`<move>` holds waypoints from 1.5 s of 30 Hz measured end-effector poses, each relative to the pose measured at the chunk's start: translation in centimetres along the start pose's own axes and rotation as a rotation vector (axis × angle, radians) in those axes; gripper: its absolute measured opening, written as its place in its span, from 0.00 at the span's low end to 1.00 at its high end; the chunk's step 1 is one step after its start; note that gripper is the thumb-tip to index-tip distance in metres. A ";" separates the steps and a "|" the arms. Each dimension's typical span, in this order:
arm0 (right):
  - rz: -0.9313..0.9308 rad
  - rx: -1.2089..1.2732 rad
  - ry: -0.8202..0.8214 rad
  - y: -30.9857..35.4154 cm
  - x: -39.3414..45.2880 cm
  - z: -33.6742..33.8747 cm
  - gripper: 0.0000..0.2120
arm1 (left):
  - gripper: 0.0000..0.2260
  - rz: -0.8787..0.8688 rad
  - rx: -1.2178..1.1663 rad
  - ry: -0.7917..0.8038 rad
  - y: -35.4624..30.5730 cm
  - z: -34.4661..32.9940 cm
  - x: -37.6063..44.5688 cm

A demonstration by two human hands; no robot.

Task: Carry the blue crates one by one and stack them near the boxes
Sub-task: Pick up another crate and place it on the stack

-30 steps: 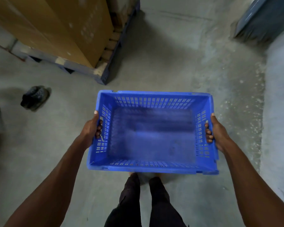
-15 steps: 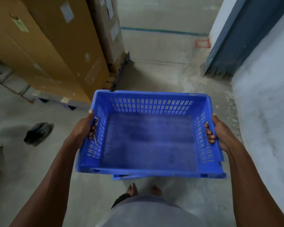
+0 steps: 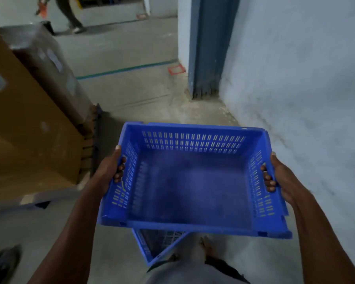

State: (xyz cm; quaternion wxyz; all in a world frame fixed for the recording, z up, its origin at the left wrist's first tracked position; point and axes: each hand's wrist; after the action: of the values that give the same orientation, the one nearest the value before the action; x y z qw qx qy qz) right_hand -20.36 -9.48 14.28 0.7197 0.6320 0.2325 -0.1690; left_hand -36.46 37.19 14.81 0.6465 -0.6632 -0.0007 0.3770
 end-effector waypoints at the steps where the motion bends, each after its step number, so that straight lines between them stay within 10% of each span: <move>1: -0.005 0.026 -0.035 -0.9 -1.6 0.8 0.31 | 0.24 -0.009 0.026 0.046 -0.4 -0.6 0.5; 18: -0.009 0.497 -0.825 -24.3 -37.4 17.8 0.35 | 0.24 -0.138 0.481 0.885 0.3 -30.9 -12.3; 29: -0.166 0.708 -1.401 -45.3 -66.7 21.7 0.47 | 0.25 -0.278 0.785 1.360 16.1 -48.7 -43.6; 45: -0.276 1.197 -1.893 -66.7 -98.3 22.1 0.28 | 0.24 -0.289 1.157 1.935 42.7 -59.5 -89.1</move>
State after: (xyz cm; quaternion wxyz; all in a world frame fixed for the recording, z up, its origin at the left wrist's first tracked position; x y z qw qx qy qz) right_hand -135.58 -45.91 14.78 0.1629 0.4617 -0.4570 -0.7426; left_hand -91.18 -64.34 15.47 0.6225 -0.2715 0.5965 -0.4277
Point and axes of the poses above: each hand's wrist, its own x-axis towards the middle knuckle, its own z-axis out of the back of the hand, y = z × x, and after that the axes turned 1 degree about z, right-handed
